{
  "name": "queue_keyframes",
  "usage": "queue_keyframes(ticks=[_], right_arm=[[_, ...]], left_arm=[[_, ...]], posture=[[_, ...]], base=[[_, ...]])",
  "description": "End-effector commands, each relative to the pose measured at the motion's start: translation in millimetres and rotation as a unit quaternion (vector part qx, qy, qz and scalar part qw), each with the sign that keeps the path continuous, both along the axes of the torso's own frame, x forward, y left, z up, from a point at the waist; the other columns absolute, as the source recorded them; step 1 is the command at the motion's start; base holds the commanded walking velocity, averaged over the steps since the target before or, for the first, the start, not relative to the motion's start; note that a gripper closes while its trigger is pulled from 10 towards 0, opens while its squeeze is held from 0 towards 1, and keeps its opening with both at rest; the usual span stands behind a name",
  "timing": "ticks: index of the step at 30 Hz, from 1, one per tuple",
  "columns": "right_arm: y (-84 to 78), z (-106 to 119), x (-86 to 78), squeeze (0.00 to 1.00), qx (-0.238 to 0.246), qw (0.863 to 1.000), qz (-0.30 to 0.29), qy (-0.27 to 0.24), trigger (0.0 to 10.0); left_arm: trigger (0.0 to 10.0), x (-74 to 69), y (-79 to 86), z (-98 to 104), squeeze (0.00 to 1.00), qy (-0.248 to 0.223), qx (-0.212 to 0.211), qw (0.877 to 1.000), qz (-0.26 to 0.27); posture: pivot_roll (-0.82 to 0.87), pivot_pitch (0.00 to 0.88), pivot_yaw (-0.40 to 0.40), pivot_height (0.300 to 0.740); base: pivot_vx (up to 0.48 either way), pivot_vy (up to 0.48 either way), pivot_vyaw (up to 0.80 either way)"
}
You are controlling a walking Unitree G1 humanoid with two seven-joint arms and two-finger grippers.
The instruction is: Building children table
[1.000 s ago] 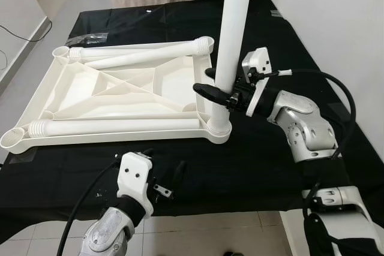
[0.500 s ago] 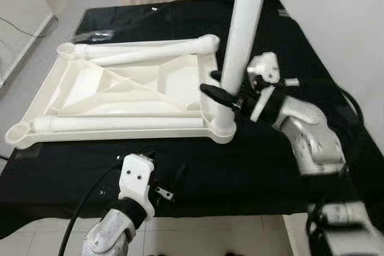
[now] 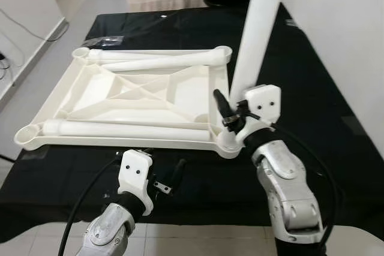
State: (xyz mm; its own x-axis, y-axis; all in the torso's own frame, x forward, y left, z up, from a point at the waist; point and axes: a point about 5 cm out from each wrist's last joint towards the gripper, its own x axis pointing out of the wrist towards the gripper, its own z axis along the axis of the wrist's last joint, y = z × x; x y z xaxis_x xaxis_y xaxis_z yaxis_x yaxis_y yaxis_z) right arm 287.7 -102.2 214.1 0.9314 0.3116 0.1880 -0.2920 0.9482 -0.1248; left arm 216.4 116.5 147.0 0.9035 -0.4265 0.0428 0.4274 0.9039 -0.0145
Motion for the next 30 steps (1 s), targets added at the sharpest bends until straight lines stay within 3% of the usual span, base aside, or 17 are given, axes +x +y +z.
queue_keyframes(ticks=[1,3,4,6,7,8,11,15,17,18,19,20,26,27,28,29,30], right_arm=[[-2.4,-31,1.7,0.00,-0.010,0.997,-0.013,0.080,2.8],[-1.7,-31,1.2,0.00,-0.010,0.997,-0.013,0.081,2.8],[0.0,-28,-0.1,0.00,-0.012,0.997,-0.014,0.077,10.0],[3.1,-23,-0.3,0.01,-0.009,0.998,0.008,0.069,10.0],[5.9,-20,-1.2,0.91,-0.006,0.998,0.025,0.062,10.0],[8.8,-16,-1.0,1.00,0.007,0.997,0.054,0.062,10.0],[8.0,-12,2.6,1.00,0.009,0.995,0.081,0.055,10.0],[1.3,8,24.5,1.00,-0.019,0.978,0.205,0.020,10.0],[0.1,12,28.1,1.00,-0.029,0.974,0.223,0.015,10.0],[-1.0,15,32.9,0.52,-0.034,0.969,0.245,0.016,10.0],[-1.0,15,32.9,0.52,-0.034,0.969,0.245,0.016,10.0],[-2.4,18,37.9,0.00,-0.042,0.965,0.259,0.017,10.0],[-3.3,32,54.1,0.00,-0.036,0.950,0.308,0.018,10.0],[-3.6,35,57.1,0.00,-0.032,0.947,0.319,0.018,2.1],[-3.9,36,58.7,0.00,-0.030,0.945,0.324,0.018,2.1],[-4.3,37,59.4,0.00,-0.028,0.945,0.327,0.018,0.0],[-5.3,38,60.6,0.00,-0.026,0.942,0.334,0.018,0.0]], left_arm=[[10.0,-0.7,2.7,-4,0.00,0.005,0.003,1.000,0.007],[10.0,-0.7,2.7,-4,0.00,0.005,0.003,1.000,0.007],[10.0,-0.8,2.6,-4,0.00,0.005,0.003,1.000,0.007],[10.0,-1.0,2.4,-3,0.00,0.005,0.002,1.000,0.005],[10.0,-1.0,2.2,-3,0.00,0.005,0.001,1.000,0.004],[10.0,-0.9,2.0,-3,0.00,0.005,0.000,1.000,0.003],[10.0,-1.2,1.7,-3,0.00,0.005,-0.001,1.000,0.003],[10.0,-3.7,0.0,-2,0.00,0.004,-0.004,1.000,0.003],[10.0,-4.2,-0.1,-2,0.00,0.005,-0.004,1.000,0.004],[10.0,-5.2,-0.2,-1,0.00,0.005,-0.004,1.000,0.004],[10.0,-5.2,-0.2,-1,0.00,0.005,-0.004,1.000,0.004],[10.0,-6.4,-0.4,-1,0.00,0.005,-0.005,1.000,0.004],[10.0,-11.7,-0.1,0,0.00,0.007,-0.004,1.000,0.006],[10.0,-13.0,0.1,0,0.00,0.007,-0.004,1.000,0.006],[10.0,-13.6,0.2,1,0.00,0.008,-0.004,1.000,0.006],[10.0,-14.2,0.3,1,0.00,0.008,-0.004,1.000,0.006],[10.0,-14.5,0.3,1,0.00,0.009,-0.004,1.000,0.006]], posture=[[-0.02,0.178,0.043,0.740],[-0.02,0.178,0.043,0.740],[-0.02,0.185,0.044,0.740],[-0.02,0.188,0.043,0.740],[-0.02,0.190,0.042,0.740],[-0.02,0.190,0.042,0.740],[-0.02,0.196,0.041,0.740],[-0.01,0.208,0.032,0.740],[-0.01,0.208,0.032,0.740],[0.00,0.215,0.029,0.740],[0.00,0.215,0.029,0.740],[0.01,0.219,0.027,0.740],[0.03,0.238,0.027,0.740],[0.03,0.241,0.028,0.740],[0.03,0.241,0.028,0.740],[0.03,0.244,0.028,0.740],[0.03,0.244,0.028,0.740]], base=[[0.000,0.000,0.00],[0.000,0.000,0.00],[0.000,0.000,0.00],[0.000,0.000,0.00],[0.000,0.000,0.00],[0.000,0.000,0.00],[0.000,0.000,0.00],[0.000,0.000,0.00],[0.000,0.000,0.00],[0.000,0.000,0.00],[0.000,0.000,0.00],[0.000,0.000,0.00],[0.000,0.000,0.00],[0.000,0.000,0.00],[0.000,0.000,0.00],[0.000,0.000,0.00],[0.000,0.000,0.00]])
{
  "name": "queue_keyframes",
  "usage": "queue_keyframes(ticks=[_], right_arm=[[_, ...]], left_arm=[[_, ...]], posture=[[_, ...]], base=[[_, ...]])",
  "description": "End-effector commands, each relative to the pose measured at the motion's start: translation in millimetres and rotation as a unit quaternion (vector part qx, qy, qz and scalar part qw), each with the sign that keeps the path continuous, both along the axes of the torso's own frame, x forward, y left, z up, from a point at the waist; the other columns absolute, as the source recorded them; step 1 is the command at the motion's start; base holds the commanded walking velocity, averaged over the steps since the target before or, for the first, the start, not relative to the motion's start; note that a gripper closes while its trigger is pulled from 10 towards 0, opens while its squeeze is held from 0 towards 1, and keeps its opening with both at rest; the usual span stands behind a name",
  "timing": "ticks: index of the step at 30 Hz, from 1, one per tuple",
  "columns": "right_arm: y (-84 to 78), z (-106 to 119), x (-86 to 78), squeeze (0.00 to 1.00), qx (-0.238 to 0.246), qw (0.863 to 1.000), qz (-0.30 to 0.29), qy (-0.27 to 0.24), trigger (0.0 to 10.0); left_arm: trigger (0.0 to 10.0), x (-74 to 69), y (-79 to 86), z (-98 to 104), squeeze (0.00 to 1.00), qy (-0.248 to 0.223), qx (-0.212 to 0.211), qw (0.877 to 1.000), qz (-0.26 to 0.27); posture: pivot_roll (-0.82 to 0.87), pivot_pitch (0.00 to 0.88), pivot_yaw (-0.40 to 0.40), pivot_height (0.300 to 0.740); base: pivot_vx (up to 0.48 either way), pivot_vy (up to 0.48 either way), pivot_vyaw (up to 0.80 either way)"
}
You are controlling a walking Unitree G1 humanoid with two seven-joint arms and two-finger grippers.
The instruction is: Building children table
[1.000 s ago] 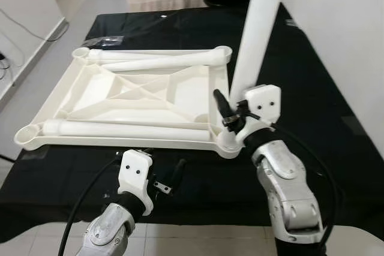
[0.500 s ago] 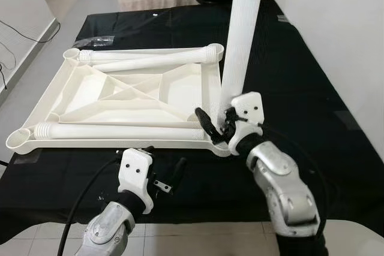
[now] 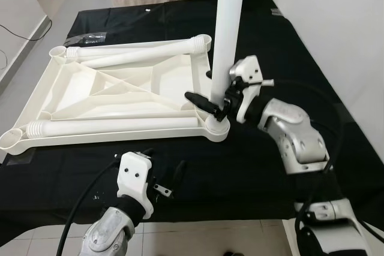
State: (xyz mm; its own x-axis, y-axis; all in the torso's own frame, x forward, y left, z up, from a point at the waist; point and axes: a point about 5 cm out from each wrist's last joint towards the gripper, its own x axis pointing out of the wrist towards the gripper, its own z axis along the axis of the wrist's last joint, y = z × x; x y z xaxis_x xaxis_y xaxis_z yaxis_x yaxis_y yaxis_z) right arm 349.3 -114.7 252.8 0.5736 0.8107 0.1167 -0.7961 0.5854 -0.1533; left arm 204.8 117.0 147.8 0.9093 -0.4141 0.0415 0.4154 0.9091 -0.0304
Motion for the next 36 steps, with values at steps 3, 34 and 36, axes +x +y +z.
queue_keyframes(ticks=[3,34,36], right_arm=[[4.8,0,1.1,0.00,0.011,0.999,0.034,0.001,0.0],[3.4,-62,-54.8,0.00,0.027,0.925,-0.372,0.067,3.9],[3.4,-62,-54.8,0.00,0.027,0.925,-0.372,0.067,3.9]], left_arm=[[10.0,-2.9,0.0,0,0.00,0.006,0.003,1.000,0.000],[10.0,8.4,2.9,-6,0.00,0.001,0.011,1.000,0.005],[10.0,8.4,2.9,-6,0.00,0.001,0.011,1.000,0.005]], posture=[[0.03,0.244,0.028,0.740],[0.02,0.165,0.015,0.740],[0.02,0.165,0.015,0.740]], base=[[0.000,0.000,0.00],[0.000,0.000,0.00],[0.000,0.000,0.00]])
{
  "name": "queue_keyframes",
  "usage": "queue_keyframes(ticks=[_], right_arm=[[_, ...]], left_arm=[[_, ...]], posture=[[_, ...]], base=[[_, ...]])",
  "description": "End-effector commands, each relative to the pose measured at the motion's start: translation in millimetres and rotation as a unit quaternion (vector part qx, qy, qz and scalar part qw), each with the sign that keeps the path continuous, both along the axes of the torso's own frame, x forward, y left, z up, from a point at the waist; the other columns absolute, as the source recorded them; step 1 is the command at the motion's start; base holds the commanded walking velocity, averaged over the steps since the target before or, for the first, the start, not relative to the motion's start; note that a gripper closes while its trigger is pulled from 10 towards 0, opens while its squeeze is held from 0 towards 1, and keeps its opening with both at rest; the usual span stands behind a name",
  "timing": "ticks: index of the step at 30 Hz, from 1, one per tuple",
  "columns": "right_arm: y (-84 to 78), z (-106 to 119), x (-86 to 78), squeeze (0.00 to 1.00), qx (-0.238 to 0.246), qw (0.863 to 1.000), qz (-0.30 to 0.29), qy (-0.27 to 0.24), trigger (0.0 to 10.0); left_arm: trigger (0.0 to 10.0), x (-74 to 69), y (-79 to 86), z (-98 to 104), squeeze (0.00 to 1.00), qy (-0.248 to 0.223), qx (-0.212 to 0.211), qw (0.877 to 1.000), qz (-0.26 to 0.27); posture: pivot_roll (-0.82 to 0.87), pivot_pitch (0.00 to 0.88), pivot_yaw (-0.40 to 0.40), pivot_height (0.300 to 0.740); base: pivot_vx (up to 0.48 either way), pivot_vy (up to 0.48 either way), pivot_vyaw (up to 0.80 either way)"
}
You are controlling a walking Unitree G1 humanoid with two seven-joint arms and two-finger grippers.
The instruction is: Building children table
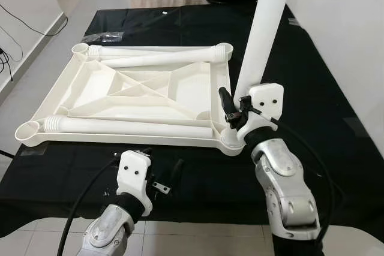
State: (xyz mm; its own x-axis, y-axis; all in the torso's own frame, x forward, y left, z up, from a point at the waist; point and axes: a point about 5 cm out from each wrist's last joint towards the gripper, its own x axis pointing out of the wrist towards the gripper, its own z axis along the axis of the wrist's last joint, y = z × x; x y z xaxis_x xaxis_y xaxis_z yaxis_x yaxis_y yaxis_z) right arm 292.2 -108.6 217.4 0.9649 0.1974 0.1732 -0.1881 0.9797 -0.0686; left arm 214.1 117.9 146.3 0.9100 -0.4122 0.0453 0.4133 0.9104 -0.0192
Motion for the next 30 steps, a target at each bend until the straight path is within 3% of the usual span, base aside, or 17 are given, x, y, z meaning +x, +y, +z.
queue_keyframes(ticks=[1,2,3,4,10,11,14,15,16,19,22,24,25,27,28,29,30], right_arm=[[1.9,-26,2.0,0.00,0.008,0.997,0.010,0.074,10.0],[13.7,-23,-1.3,0.00,0.032,0.994,0.072,0.075,10.0],[13.7,-23,-1.3,0.00,0.032,0.994,0.072,0.075,10.0],[19.0,-14,-0.7,1.00,0.042,0.986,0.154,0.053,10.0],[9.6,1,8.9,1.00,0.017,0.965,0.261,0.019,10.0],[2.6,7,18.2,0.53,-0.023,0.943,0.331,0.016,10.0],[-0.4,9,22.0,0.53,-0.037,0.936,0.351,0.017,10.0],[-3.4,11,25.9,0.00,-0.050,0.928,0.369,0.019,10.0],[-7.5,13,33.1,0.00,-0.059,0.919,0.389,0.028,10.0],[-7.5,13,33.1,0.00,-0.059,0.919,0.389,0.028,10.0],[-17.9,20,53.7,0.00,-0.063,0.900,0.429,0.050,10.0],[-18.8,22,56.9,0.00,-0.058,0.894,0.441,0.054,10.0],[-18.7,22,59.2,0.00,-0.050,0.889,0.452,0.058,4.9],[-18.9,22,60.8,0.00,-0.046,0.884,0.461,0.060,4.9],[-18.9,21,61.9,0.00,-0.041,0.878,0.472,0.066,2.0],[-18.9,21,61.9,0.00,-0.041,0.878,0.472,0.066,2.0],[-20.7,18,62.9,0.00,-0.043,0.872,0.482,0.073,0.0]], left_arm=[[10.0,-0.8,2.1,-4,0.00,0.005,0.007,1.000,0.005],[10.0,-0.7,2.1,-3,0.00,0.004,0.007,1.000,0.004],[10.0,-0.7,2.1,-3,0.00,0.004,0.007,1.000,0.004],[10.0,-0.9,1.8,-3,0.00,0.005,0.007,1.000,0.003],[10.0,-1.5,0.3,-2,0.00,0.005,0.005,1.000,-0.002],[10.0,-3.0,-1.3,-1,0.00,0.003,0.005,1.000,-0.009],[10.0,-3.6,-1.9,-1,0.00,0.001,0.005,1.000,-0.013],[10.0,-5.8,-4.0,2,0.00,-0.005,0.006,1.000,-0.026],[10.0,-10.7,-7.3,8,0.00,-0.022,0.013,0.998,-0.058],[10.0,-10.7,-7.3,8,0.00,-0.022,0.013,0.998,-0.058],[10.0,-30.6,-12.0,33,0.00,-0.059,0.015,0.990,-0.129],[10.0,-36.7,-12.8,38,0.00,-0.064,0.021,0.988,-0.141],[10.0,-42.1,-13.2,43,0.00,-0.068,0.025,0.987,-0.146],[10.0,-44.9,-13.3,45,0.00,-0.069,0.027,0.986,-0.147],[10.0,-46.5,-12.6,48,0.00,-0.071,0.028,0.987,-0.143],[10.0,-46.5,-12.6,48,0.00,-0.071,0.028,0.987,-0.143],[10.0,-48.3,-11.7,51,0.00,-0.076,0.029,0.988,-0.132]], posture=[[0.03,0.167,0.016,0.740],[0.03,0.171,0.019,0.740],[0.03,0.171,0.019,0.740],[0.03,0.175,0.020,0.740],[0.03,0.183,0.020,0.740],[0.04,0.189,0.017,0.740],[0.04,0.189,0.017,0.740],[0.05,0.196,0.011,0.740],[0.05,0.198,0.005,0.740],[0.05,0.198,0.005,0.740],[0.09,0.203,-0.003,0.740],[0.10,0.202,-0.003,0.740],[0.11,0.196,0.000,0.740],[0.11,0.196,0.000,0.740],[0.11,0.190,0.005,0.740],[0.11,0.190,0.005,0.740],[0.12,0.185,0.005,0.740]], base=[[0.000,0.000,0.00],[0.000,0.000,0.00],[0.000,0.000,0.00],[0.000,0.000,0.00],[0.000,0.000,0.00],[0.000,0.000,0.00],[0.000,0.000,0.00],[0.000,0.000,0.00],[0.000,0.000,0.00],[0.000,0.000,0.00],[0.000,0.000,0.00],[0.000,0.000,0.00],[0.000,0.000,0.00],[0.000,0.000,0.00],[0.000,0.000,0.00],[0.000,0.000,0.00],[0.000,0.000,0.00]])
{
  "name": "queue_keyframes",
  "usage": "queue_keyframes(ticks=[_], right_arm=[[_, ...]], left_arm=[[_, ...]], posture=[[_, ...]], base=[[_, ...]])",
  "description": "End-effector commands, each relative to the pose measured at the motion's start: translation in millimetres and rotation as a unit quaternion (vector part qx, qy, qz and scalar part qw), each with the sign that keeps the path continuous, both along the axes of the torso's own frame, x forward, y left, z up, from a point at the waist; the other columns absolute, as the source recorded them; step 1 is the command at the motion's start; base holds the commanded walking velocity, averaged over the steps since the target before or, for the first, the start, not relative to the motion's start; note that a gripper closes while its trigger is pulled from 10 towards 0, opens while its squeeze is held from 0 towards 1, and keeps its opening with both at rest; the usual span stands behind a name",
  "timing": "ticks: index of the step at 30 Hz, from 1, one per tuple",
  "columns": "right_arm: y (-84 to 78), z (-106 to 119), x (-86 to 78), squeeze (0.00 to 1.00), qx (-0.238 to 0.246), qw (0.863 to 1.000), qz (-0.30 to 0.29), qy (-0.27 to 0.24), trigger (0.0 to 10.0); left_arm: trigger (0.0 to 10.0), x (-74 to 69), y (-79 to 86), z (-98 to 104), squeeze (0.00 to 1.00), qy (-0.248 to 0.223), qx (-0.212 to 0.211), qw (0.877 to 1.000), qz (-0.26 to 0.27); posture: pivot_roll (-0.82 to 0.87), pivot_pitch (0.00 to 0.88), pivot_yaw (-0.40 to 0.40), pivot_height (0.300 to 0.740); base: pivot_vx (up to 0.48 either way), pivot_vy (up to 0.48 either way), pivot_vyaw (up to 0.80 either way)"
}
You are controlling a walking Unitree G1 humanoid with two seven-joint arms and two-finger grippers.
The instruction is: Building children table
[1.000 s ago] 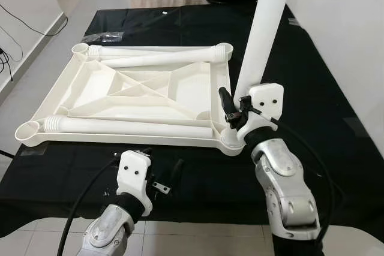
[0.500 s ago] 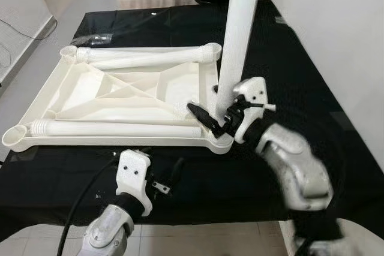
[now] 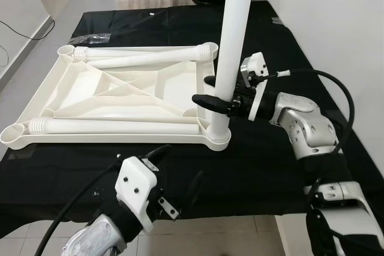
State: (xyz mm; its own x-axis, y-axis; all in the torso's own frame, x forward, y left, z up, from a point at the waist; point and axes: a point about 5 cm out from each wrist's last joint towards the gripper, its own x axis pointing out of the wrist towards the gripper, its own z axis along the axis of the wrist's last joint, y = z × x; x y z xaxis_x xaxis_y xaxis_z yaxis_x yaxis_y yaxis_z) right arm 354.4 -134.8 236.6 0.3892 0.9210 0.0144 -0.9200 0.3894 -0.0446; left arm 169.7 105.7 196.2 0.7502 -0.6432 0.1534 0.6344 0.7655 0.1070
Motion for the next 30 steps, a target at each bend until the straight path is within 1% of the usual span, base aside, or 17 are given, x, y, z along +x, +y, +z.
queue_keyframes(ticks=[1,6,9,10,12,13,14,15,17,19,23,25,26,27,28,29,30], right_arm=[[2.2,-4,2.1,0.00,-0.006,1.000,0.017,0.007,0.0],[-25.1,-18,5.2,0.00,-0.038,0.996,-0.075,0.003,0.0],[-28.9,-20,5.6,0.00,-0.042,0.995,-0.092,0.002,0.0],[-35.3,-26,5.8,0.00,-0.049,0.987,-0.151,0.012,0.0],[-46.6,-38,3.0,0.00,-0.050,0.960,-0.273,0.023,0.0],[-46.6,-38,3.0,0.00,-0.050,0.960,-0.273,0.023,0.0],[-54.7,-52,-6.5,0.00,-0.043,0.918,-0.392,0.044,0.0],[-54.7,-52,-6.5,0.00,-0.043,0.918,-0.392,0.044,0.0],[-52.9,-82,-46.0,0.00,-0.057,0.858,-0.505,0.073,0.0],[-46.1,-88,-57.7,0.00,-0.052,0.848,-0.521,0.085,0.0],[-16.4,-79,-51.9,0.00,-0.029,0.874,-0.480,0.071,0.0],[-13.5,-76,-50.4,0.00,-0.027,0.876,-0.477,0.069,0.0],[-8.9,-74,-49.5,0.00,-0.023,0.880,-0.469,0.069,1.0],[-8.9,-74,-49.5,0.00,-0.023,0.880,-0.469,0.069,1.0],[3.1,-69,-49.6,0.00,-0.020,0.900,-0.429,0.068,10.0],[3.1,-69,-49.6,0.00,-0.020,0.900,-0.429,0.068,10.0],[9.2,-69,-50.2,1.00,-0.025,0.918,-0.390,0.069,10.0]], left_arm=[[10.0,-6.2,0.5,5,0.00,-0.002,0.002,1.000,0.014],[10.0,-15.3,5.0,12,0.00,-0.007,-0.001,0.998,0.055],[10.0,-16.2,5.8,12,0.00,-0.006,-0.001,0.998,0.058],[10.0,-17.4,8.2,12,0.00,-0.004,0.001,0.998,0.066],[10.0,-19.6,12.9,13,0.00,0.000,0.004,0.996,0.085],[10.0,-19.6,12.9,13,0.00,0.000,0.004,0.996,0.085],[10.0,-20.6,14.0,13,0.00,0.003,-0.002,0.995,0.097],[10.0,-20.6,14.0,13,0.00,0.003,-0.002,0.995,0.097],[10.0,-22.5,13.3,12,0.00,0.011,-0.006,0.994,0.105],[10.0,-22.3,14.1,12,0.00,0.014,-0.006,0.994,0.107],[10.0,-20.0,15.2,12,0.00,0.020,-0.002,0.994,0.112],[10.0,-19.7,15.2,12,0.00,0.020,-0.003,0.993,0.112],[10.0,-19.0,14.9,12,0.00,0.021,-0.003,0.993,0.113],[10.0,-19.0,14.9,12,0.00,0.021,-0.003,0.993,0.113],[10.0,-17.5,15.4,11,0.00,0.023,-0.004,0.993,0.116],[10.0,-17.5,15.4,11,0.00,0.023,-0.004,0.993,0.116],[10.0,-16.8,16.1,10,0.00,0.024,-0.005,0.993,0.118]], posture=[[0.12,0.181,0.005,0.740],[0.12,0.173,0.006,0.740],[0.12,0.173,0.006,0.740],[0.12,0.176,0.000,0.740],[0.12,0.176,-0.005,0.740],[0.12,0.176,-0.005,0.740],[0.12,0.179,-0.010,0.740],[0.12,0.179,-0.010,0.740],[0.13,0.184,0.006,0.740],[0.12,0.182,0.014,0.740],[0.12,0.169,0.019,0.740],[0.12,0.164,0.017,0.740],[0.12,0.164,0.017,0.740],[0.12,0.164,0.017,0.740],[0.12,0.162,0.015,0.740],[0.12,0.162,0.015,0.740],[0.11,0.159,0.013,0.740]], base=[[0.000,0.000,0.00],[0.000,0.000,0.00],[0.000,0.000,0.00],[0.000,0.000,0.00],[0.000,0.000,0.00],[0.000,0.000,0.00],[0.000,0.000,0.00],[0.000,0.000,0.00],[0.000,0.000,0.00],[0.000,0.000,0.00],[0.000,0.000,0.00],[0.000,0.000,0.00],[0.000,0.000,0.00],[0.000,0.000,0.00],[0.000,0.000,0.00],[0.000,0.000,0.00],[0.000,0.000,0.00]])
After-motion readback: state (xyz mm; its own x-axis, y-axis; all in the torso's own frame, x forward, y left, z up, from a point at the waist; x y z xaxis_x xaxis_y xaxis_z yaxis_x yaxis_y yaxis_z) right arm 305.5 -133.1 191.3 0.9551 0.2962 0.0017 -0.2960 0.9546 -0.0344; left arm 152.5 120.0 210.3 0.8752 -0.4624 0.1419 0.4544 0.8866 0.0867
